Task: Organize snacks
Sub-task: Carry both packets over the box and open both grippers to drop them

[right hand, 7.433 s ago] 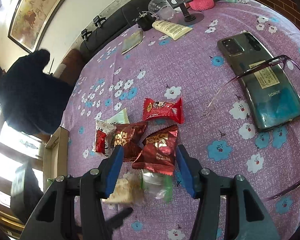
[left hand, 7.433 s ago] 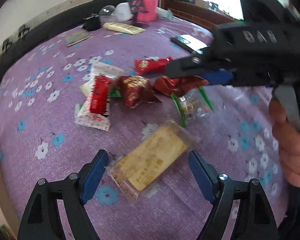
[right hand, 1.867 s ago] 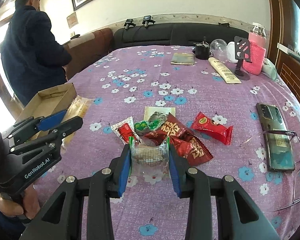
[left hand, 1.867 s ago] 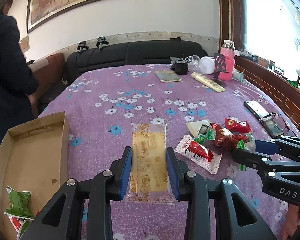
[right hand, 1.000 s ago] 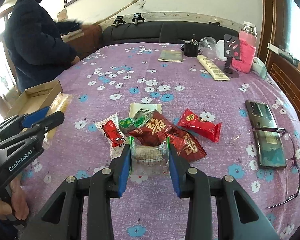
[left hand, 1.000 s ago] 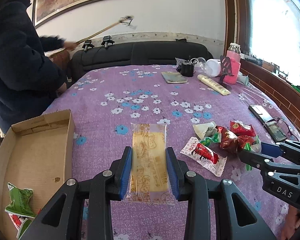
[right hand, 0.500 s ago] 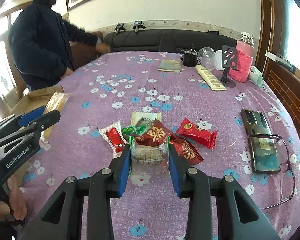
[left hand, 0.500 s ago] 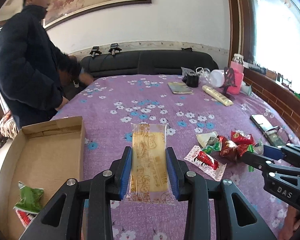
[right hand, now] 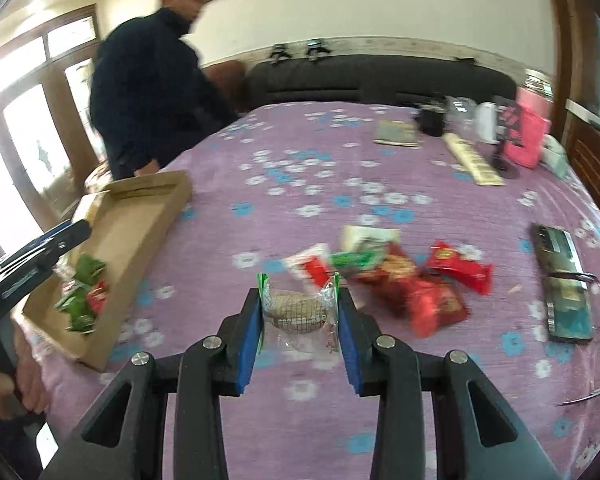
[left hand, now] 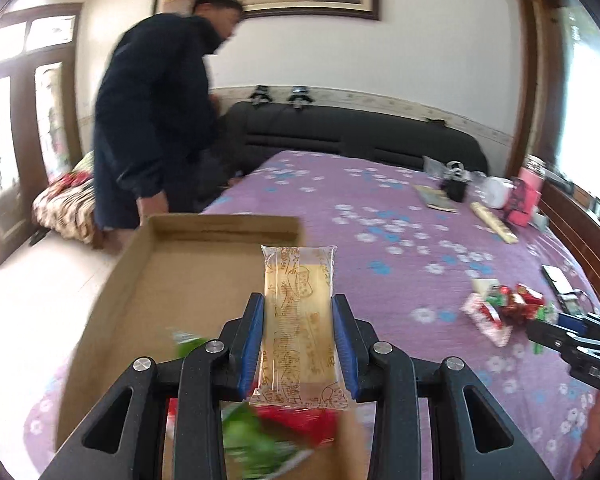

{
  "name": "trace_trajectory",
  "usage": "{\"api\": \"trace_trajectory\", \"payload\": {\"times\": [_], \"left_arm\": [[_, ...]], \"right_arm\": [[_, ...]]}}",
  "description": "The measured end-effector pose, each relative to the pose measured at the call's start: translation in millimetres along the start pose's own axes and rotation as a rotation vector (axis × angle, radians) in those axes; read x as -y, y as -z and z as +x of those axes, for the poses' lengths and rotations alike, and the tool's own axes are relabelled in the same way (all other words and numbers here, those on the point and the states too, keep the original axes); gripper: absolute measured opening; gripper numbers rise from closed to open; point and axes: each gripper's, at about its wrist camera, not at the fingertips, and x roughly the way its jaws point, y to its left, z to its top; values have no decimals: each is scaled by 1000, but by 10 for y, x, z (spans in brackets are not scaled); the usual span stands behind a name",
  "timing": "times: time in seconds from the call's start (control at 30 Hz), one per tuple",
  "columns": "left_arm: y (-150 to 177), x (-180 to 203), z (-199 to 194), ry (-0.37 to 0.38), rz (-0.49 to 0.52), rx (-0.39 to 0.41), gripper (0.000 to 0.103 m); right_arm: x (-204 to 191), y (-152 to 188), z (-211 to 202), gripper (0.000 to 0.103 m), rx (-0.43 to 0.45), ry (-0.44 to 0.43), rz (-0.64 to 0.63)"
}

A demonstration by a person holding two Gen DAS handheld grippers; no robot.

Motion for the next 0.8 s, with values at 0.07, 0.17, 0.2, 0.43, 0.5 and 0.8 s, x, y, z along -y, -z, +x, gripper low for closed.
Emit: {"api": "trace_trajectory", "payload": {"times": [0.07, 0.17, 0.2, 0.43, 0.5, 0.8], "left_arm": [[30, -173, -9, -22, -23, -4, 36], [87, -384, -8, -54, -40, -11, 36], [106, -424, -5, -61, -45, -14, 36], [255, -736, 56, -96, -100, -35, 36], [282, -808, 100, -98, -118, -48, 36], [301, -802, 213, -91, -125, -97, 36]], "right_arm": [[-174, -32, 22, 35, -11, -35, -22], [-479, -90, 56, 35, -25, -111, -61], [-620, -114, 72, 35, -29, -136, -82], [-1342, -126, 197, 36, -56, -249, -194], [-1520, -103, 255, 36, -67, -274, -224], [-1863, 14, 562, 36, -131, -319, -262]]}}
